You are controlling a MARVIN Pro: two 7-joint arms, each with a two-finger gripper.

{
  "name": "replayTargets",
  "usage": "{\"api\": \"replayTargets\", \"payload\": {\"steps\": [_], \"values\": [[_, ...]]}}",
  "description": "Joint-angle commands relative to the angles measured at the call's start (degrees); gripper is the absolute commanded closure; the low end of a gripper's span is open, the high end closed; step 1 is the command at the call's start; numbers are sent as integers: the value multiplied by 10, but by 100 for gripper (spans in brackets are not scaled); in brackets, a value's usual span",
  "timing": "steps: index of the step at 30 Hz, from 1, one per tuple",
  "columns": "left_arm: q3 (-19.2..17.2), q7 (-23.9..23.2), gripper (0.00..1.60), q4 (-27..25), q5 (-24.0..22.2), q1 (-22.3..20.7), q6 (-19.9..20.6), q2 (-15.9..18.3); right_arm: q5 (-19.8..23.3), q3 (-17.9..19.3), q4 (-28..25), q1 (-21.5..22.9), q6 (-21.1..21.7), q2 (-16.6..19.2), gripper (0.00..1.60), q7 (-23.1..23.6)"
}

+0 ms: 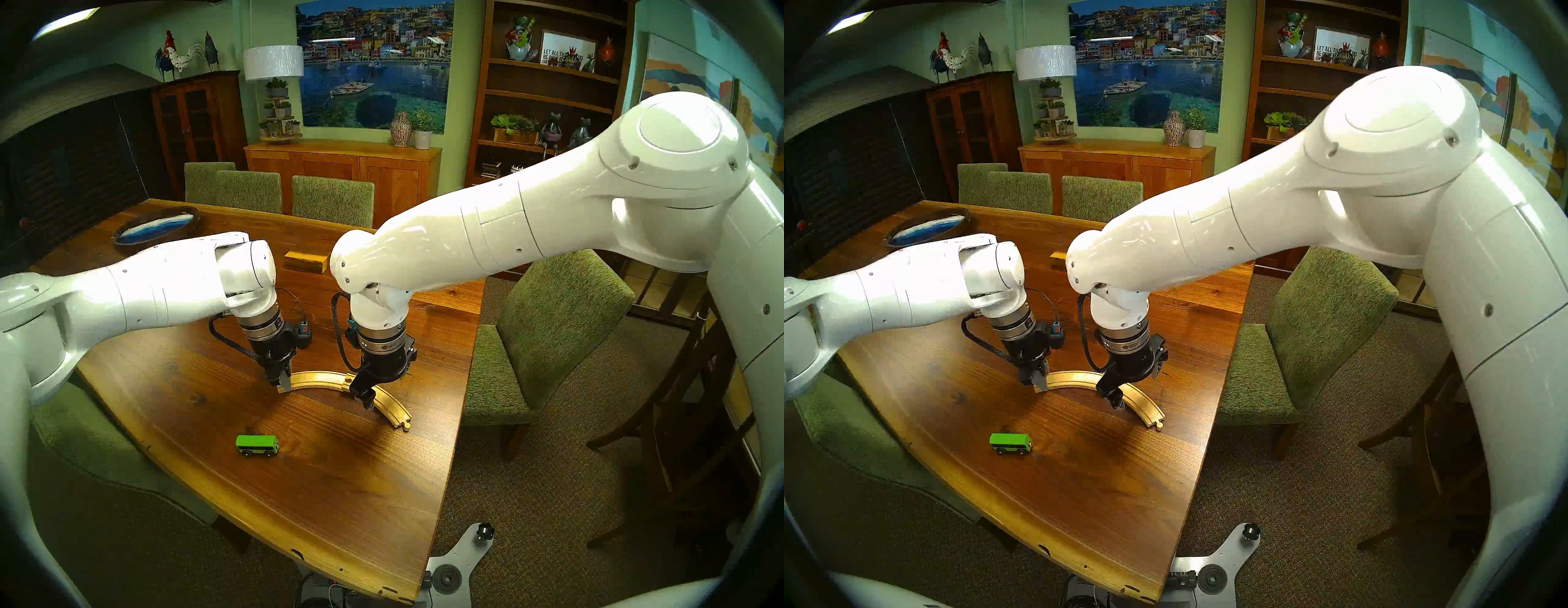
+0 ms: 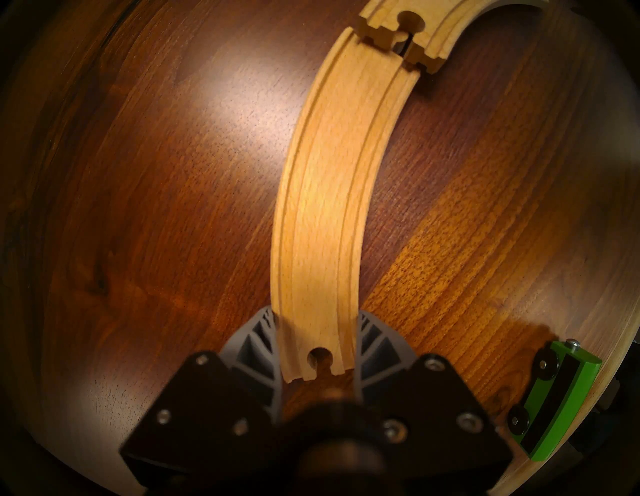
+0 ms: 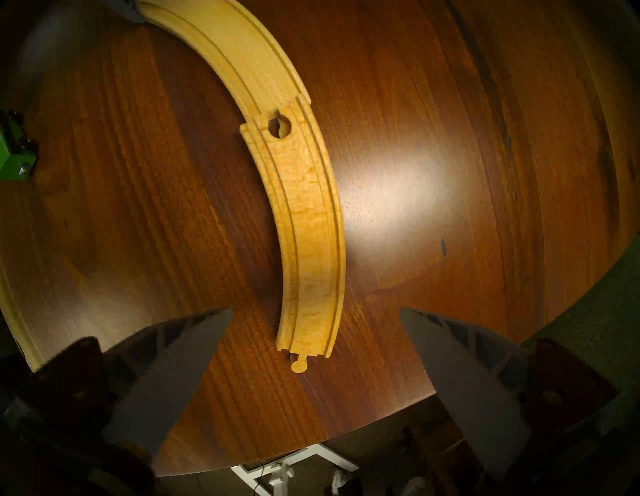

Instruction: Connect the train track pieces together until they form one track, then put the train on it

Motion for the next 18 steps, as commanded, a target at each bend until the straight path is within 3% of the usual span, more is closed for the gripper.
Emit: {"api": "replayTargets", "payload": {"steps": [1, 8, 9, 18], "values": [[-7, 0, 160, 0, 0, -11, -1, -1, -101, 24, 23, -3, 16, 18, 0, 69], [-7, 0, 160, 0, 0, -11, -1, -1, -163, 12, 73, -14, 16, -11, 0, 159], [-7, 0, 160, 0, 0, -11, -1, -1, -158, 19, 76, -21, 16, -10, 0, 144], [-8, 0, 160, 0, 1, -10, -1, -1, -209, -15, 137, -34, 16, -49, 0, 257]]}}
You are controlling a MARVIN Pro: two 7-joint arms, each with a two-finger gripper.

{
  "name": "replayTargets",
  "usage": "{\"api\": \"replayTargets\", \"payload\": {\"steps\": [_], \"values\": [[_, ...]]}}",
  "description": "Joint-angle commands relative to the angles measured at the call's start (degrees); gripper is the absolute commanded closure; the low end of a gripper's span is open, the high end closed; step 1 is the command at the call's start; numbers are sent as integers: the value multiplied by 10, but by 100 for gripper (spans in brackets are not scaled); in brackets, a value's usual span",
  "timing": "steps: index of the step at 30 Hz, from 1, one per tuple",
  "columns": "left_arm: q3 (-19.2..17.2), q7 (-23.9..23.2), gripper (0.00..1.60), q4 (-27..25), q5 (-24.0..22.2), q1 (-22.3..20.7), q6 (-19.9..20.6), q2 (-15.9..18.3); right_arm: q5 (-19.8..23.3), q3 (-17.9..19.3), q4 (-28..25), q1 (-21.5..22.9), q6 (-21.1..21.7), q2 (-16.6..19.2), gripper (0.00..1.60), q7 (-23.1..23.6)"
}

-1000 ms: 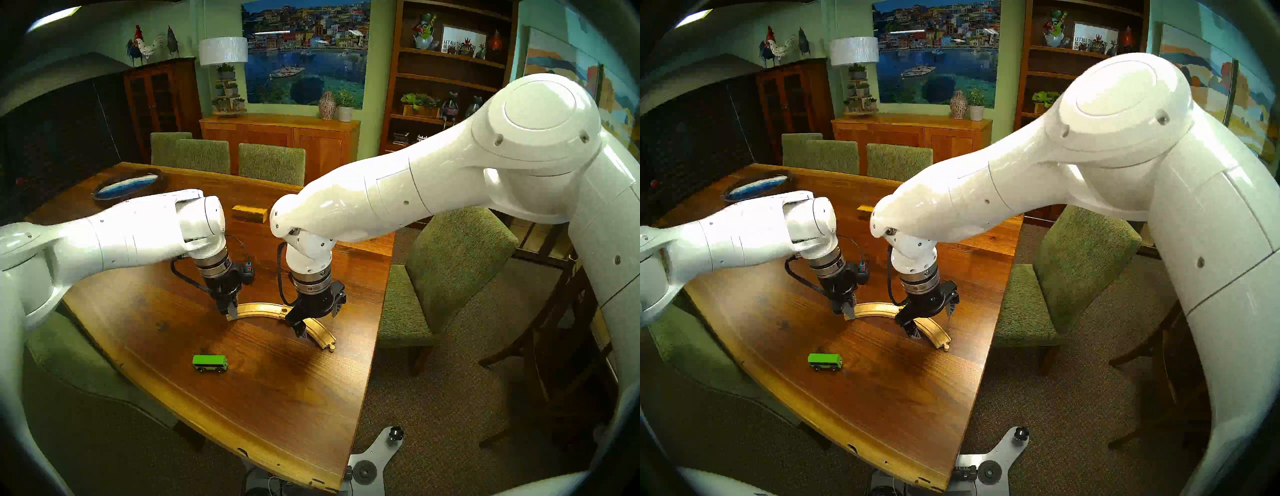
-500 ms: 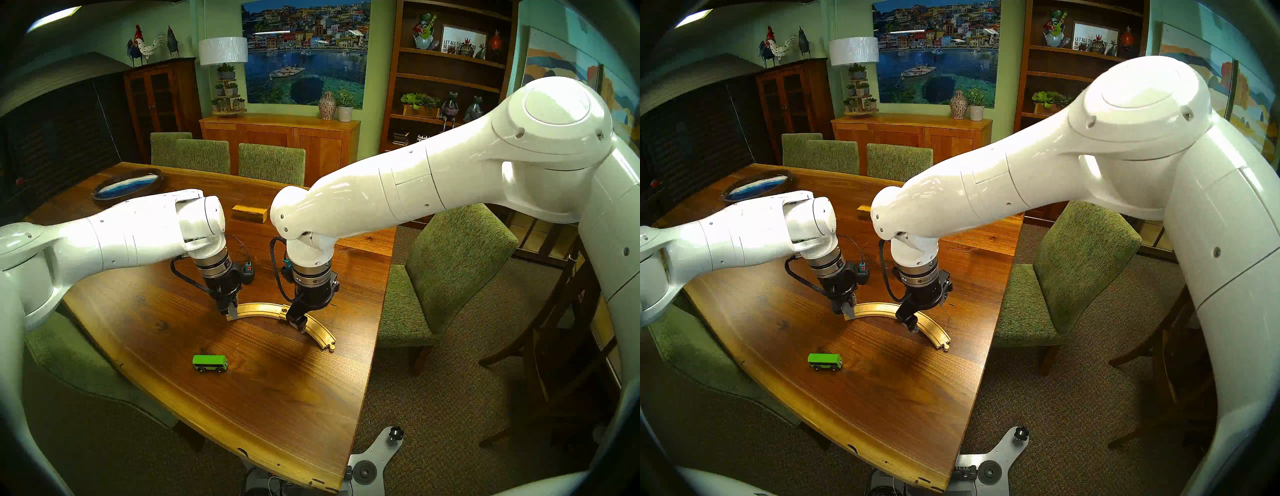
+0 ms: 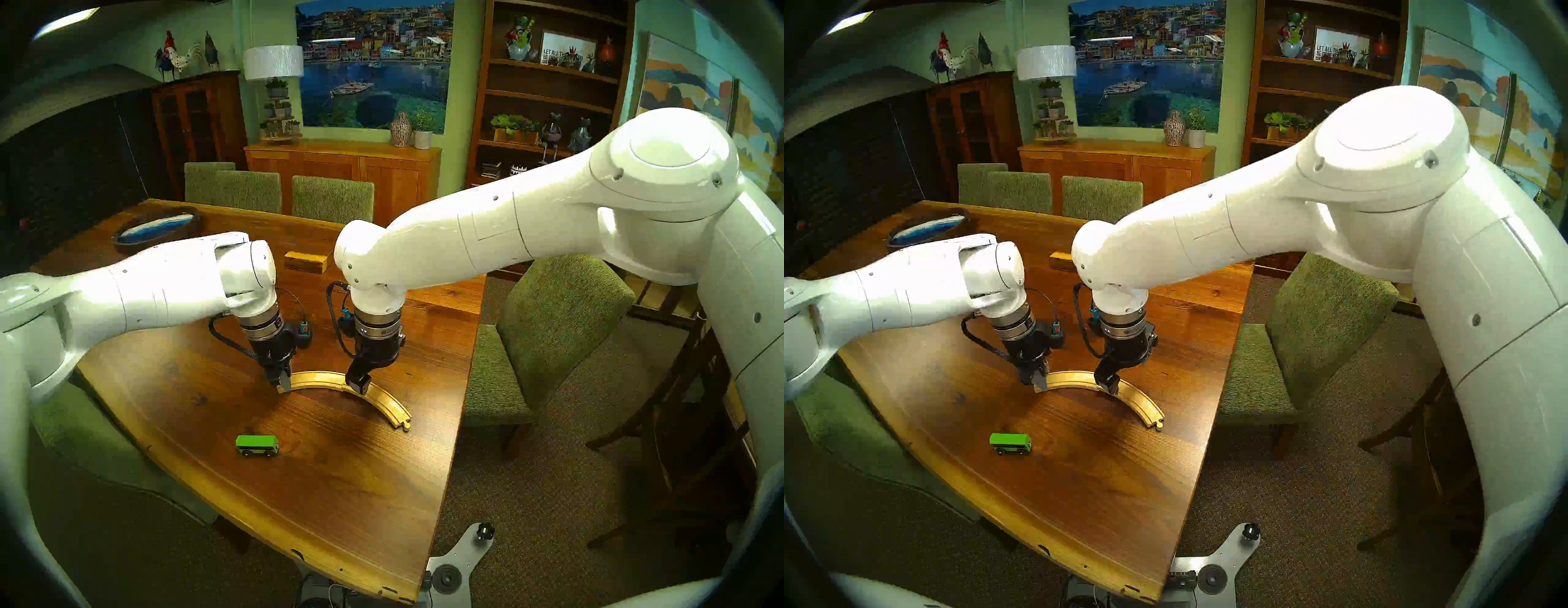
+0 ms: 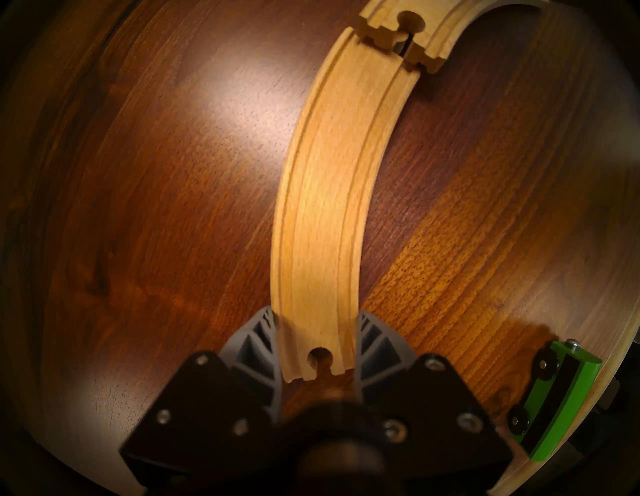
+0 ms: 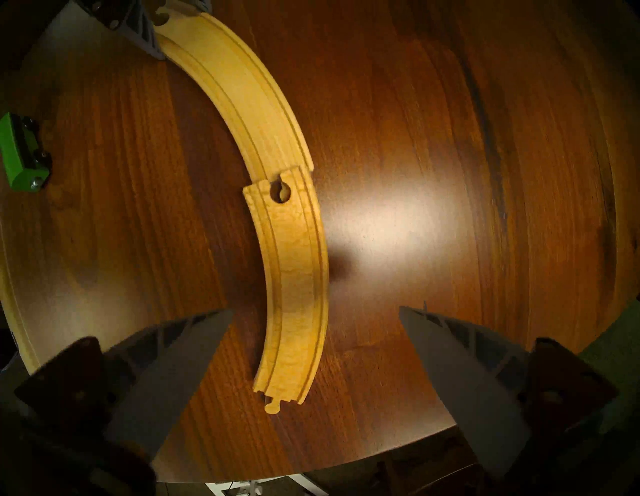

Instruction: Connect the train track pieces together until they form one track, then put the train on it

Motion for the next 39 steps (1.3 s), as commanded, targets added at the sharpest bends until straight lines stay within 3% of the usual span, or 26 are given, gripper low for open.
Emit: {"api": "replayTargets", "payload": {"steps": [1, 18, 24, 27, 38, 39], "values": [[-7, 0, 160, 0, 0, -11, -1, -1, -41, -15, 47, -3, 0, -30, 0, 69], [-8, 0, 160, 0, 1, -11, -1, -1, -158, -71, 111, -10, 0, -84, 0, 255], [-8, -1, 160, 0, 1, -10, -1, -1, -182, -93, 128, -15, 0, -98, 0, 311], [-8, -1, 160, 0, 1, -10, -1, -1, -181, -97, 129, -19, 0, -100, 0, 313], [-9, -1, 160, 0, 2, -10, -1, -1, -101, -90, 97, -19, 0, -91, 0, 187], [-9, -1, 160, 0, 2, -10, -1, -1, -99, -96, 96, -16, 0, -93, 0, 196]]}}
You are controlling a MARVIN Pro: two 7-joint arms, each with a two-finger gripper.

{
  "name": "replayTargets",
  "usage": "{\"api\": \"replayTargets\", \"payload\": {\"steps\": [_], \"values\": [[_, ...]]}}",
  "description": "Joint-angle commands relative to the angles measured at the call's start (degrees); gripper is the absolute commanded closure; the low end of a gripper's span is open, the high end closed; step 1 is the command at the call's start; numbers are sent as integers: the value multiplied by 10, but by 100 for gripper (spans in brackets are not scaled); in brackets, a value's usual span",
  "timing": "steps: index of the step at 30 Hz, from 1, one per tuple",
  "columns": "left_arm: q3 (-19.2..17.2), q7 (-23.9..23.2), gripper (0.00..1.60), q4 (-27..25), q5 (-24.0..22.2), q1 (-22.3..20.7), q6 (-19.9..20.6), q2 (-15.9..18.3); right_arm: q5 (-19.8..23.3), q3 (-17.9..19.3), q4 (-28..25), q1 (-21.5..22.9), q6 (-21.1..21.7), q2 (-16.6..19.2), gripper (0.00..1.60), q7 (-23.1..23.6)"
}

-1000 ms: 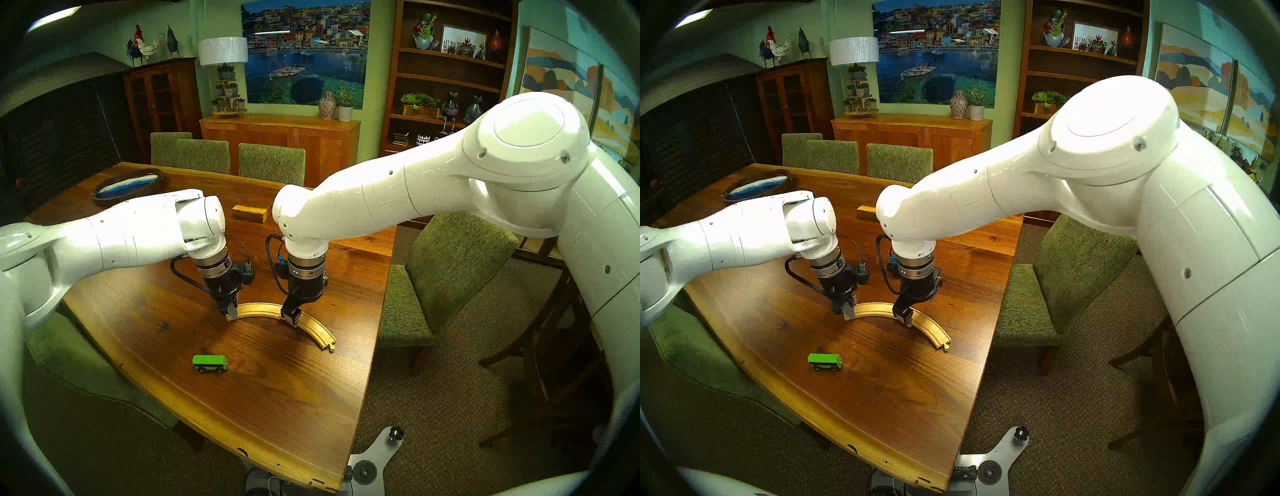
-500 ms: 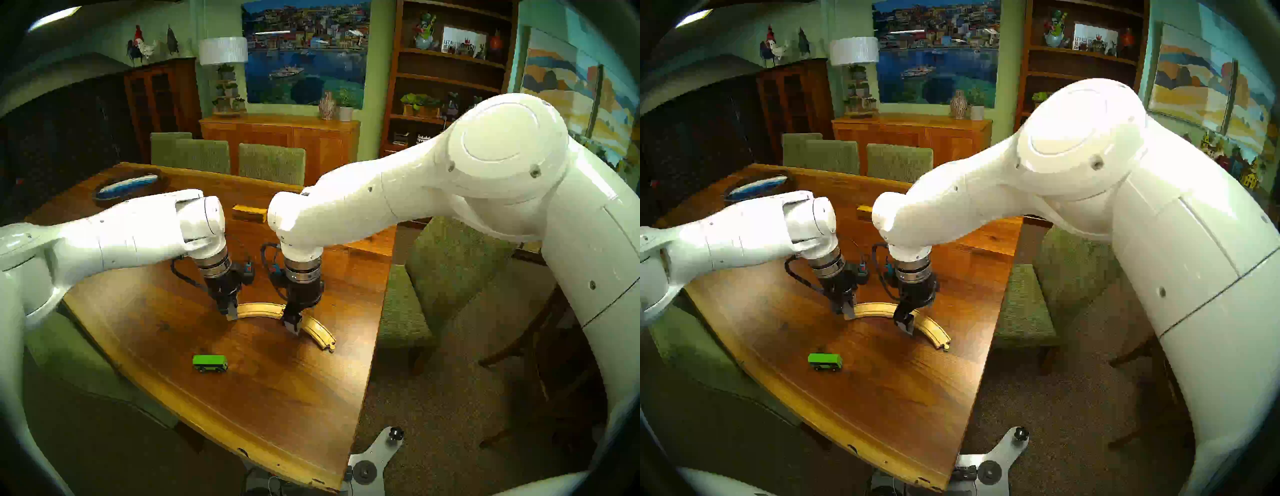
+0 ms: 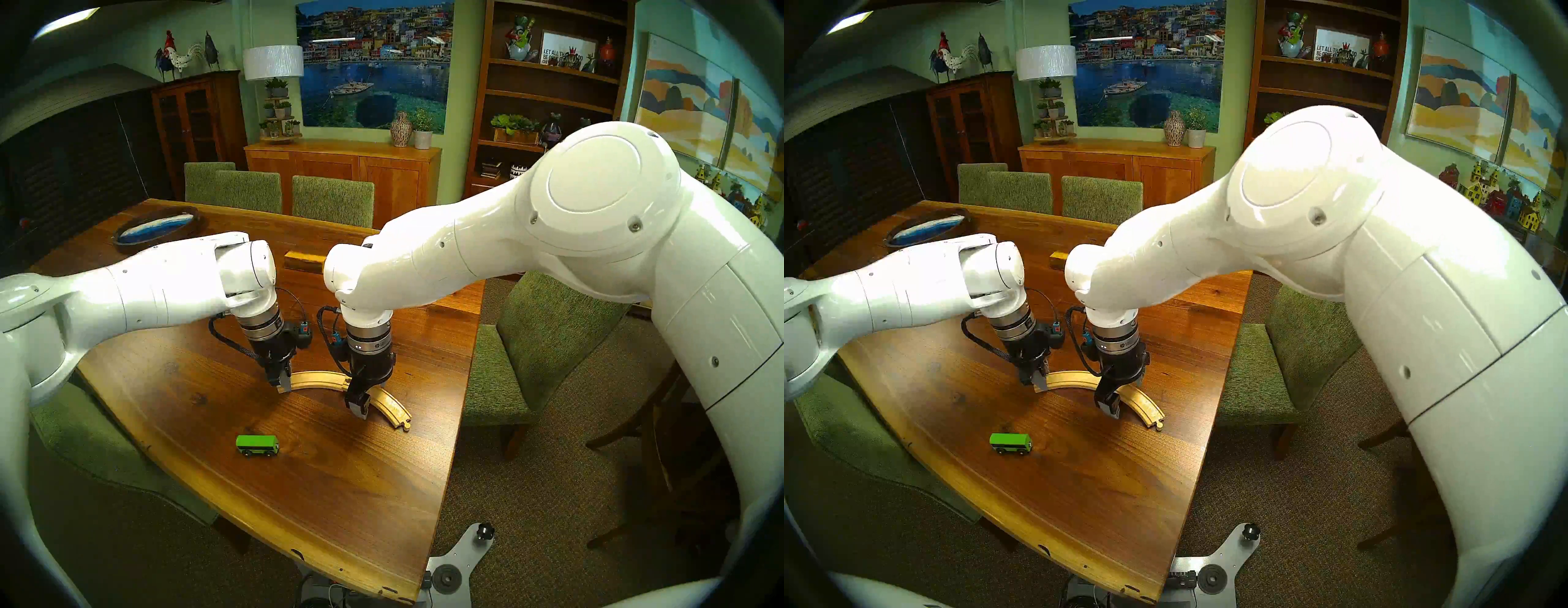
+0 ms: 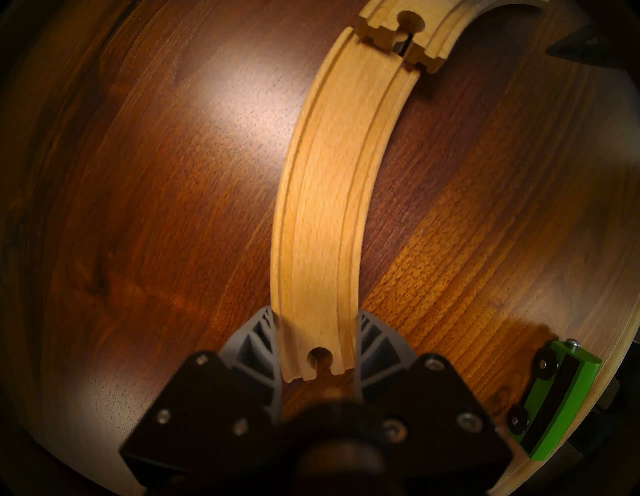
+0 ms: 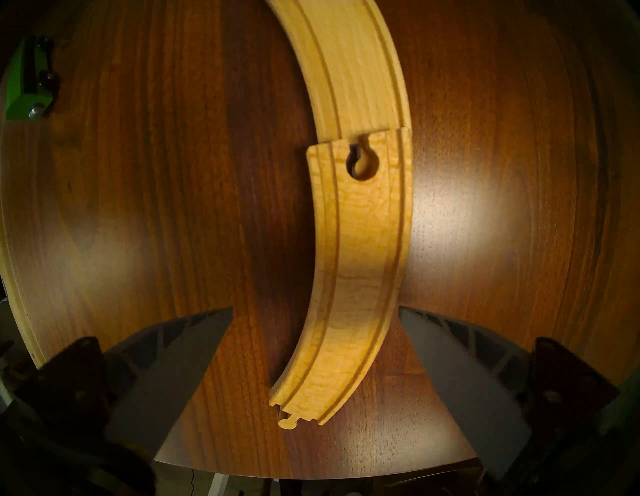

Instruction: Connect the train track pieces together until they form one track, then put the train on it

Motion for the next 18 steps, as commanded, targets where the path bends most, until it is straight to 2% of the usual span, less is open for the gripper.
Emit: {"api": "replayTargets", "payload": {"steps": [1, 8, 18], "values": [[-7, 0, 160, 0, 0, -11, -1, -1, 49, 8, -18, 16, 0, 10, 0, -72], [-7, 0, 160, 0, 0, -11, -1, -1, 88, 11, -42, 23, -3, 19, 0, -122], [-8, 0, 160, 0, 1, -10, -1, -1, 130, 19, -122, 58, -54, 58, 0, -195]]}}
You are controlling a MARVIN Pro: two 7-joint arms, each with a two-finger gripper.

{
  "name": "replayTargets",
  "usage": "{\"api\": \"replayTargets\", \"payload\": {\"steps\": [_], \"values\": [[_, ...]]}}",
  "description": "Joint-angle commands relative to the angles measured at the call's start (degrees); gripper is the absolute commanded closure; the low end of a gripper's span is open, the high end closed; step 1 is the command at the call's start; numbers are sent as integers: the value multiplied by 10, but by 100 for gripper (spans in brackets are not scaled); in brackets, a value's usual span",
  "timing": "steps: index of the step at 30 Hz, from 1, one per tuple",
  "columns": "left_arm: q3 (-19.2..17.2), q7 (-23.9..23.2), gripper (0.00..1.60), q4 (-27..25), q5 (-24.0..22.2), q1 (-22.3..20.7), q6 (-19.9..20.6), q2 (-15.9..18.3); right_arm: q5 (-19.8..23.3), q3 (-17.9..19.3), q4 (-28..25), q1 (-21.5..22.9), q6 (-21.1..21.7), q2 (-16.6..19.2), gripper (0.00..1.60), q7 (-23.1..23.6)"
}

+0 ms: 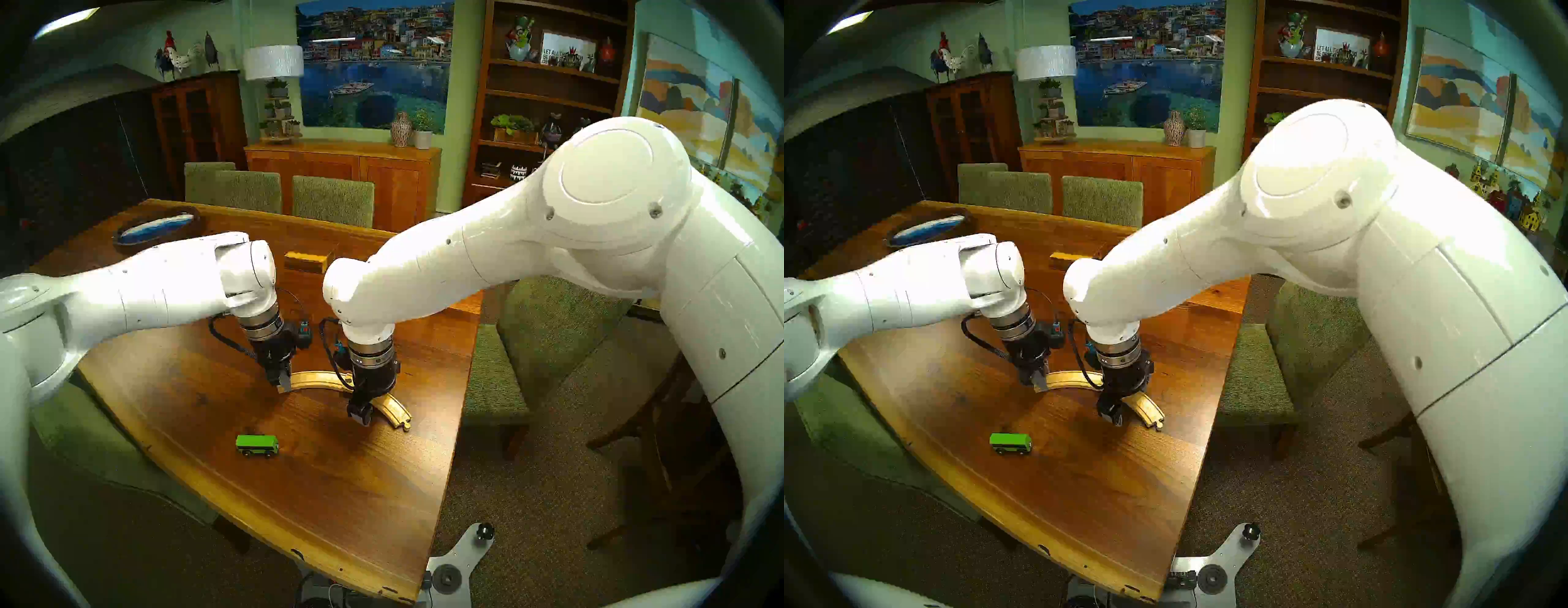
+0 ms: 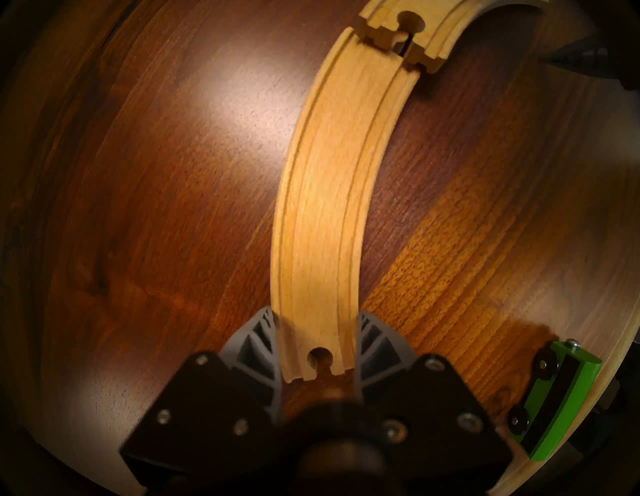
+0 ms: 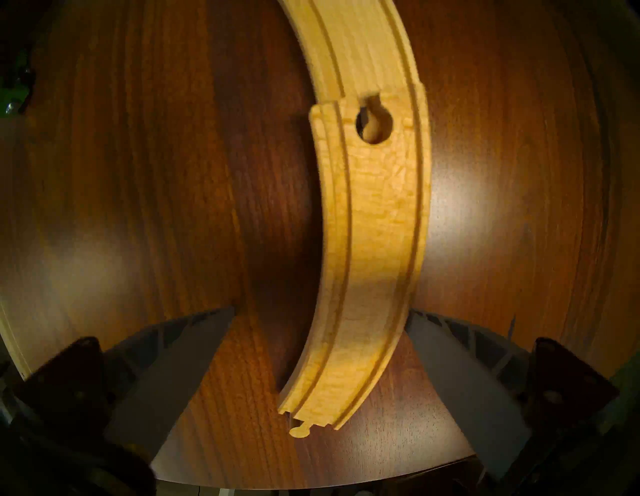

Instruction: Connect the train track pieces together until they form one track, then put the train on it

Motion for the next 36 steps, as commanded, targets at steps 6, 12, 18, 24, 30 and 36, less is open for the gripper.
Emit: {"api": "replayTargets", "payload": {"steps": [6, 12, 18, 24, 30, 36], "values": [[-7, 0, 160, 0, 0, -11, -1, -1, 36, 10, -49, 42, -50, 42, 0, -63], [-8, 0, 160, 0, 1, -11, -1, -1, 53, 8, -59, 40, -66, 46, 27, -85], [-8, 0, 160, 0, 1, -11, -1, -1, 69, 6, -60, 39, -68, 44, 160, -99], [-8, -1, 160, 0, 1, -10, -1, -1, 98, 7, -76, 55, -62, 46, 160, -125], [-9, -1, 160, 0, 1, -10, 0, -1, 133, 8, -92, 73, -52, 53, 160, -144], [-9, -1, 160, 0, 2, -10, 0, -1, 157, 8, -100, 83, -47, 49, 160, -162]]}}
